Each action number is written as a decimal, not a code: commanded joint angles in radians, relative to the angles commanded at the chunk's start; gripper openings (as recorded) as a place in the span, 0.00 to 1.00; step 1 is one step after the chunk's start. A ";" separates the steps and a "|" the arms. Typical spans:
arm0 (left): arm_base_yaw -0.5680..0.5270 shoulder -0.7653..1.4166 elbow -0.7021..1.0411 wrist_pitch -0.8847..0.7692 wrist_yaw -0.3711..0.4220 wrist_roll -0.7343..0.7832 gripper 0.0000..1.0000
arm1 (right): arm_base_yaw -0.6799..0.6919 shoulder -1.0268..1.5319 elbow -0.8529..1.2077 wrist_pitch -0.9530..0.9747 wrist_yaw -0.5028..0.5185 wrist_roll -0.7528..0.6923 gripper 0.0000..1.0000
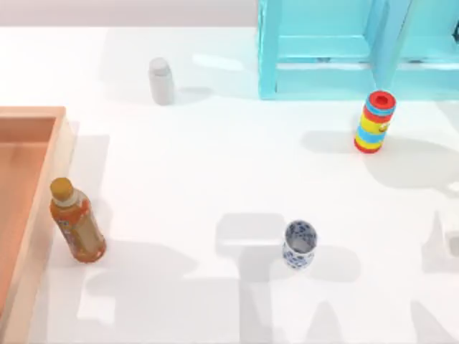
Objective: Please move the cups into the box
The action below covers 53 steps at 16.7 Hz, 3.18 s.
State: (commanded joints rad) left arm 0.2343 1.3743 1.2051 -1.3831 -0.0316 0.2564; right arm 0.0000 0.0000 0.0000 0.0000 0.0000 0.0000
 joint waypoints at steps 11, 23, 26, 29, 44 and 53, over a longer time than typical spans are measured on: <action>0.054 0.023 -0.235 0.261 0.001 0.050 0.00 | 0.000 0.000 0.000 0.000 0.000 0.000 1.00; 0.054 0.023 -0.235 0.261 0.001 0.050 0.75 | 0.000 0.000 0.000 0.000 0.000 0.000 1.00; 0.054 0.023 -0.235 0.261 0.001 0.050 0.98 | 0.000 0.000 0.000 0.000 0.000 0.000 1.00; 0.054 0.023 -0.235 0.261 0.001 0.050 1.00 | 0.000 0.000 0.000 0.000 0.000 0.000 1.00; 0.051 0.037 0.095 -0.067 0.000 0.048 1.00 | 0.000 0.000 0.000 0.000 0.000 0.000 1.00; 0.037 0.041 0.176 -0.137 0.001 0.031 1.00 | 0.000 0.000 0.000 0.000 0.000 0.000 1.00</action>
State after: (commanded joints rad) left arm 0.2713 1.4150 1.3815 -1.5200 -0.0302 0.2870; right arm 0.0000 0.0000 0.0000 0.0000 0.0000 0.0000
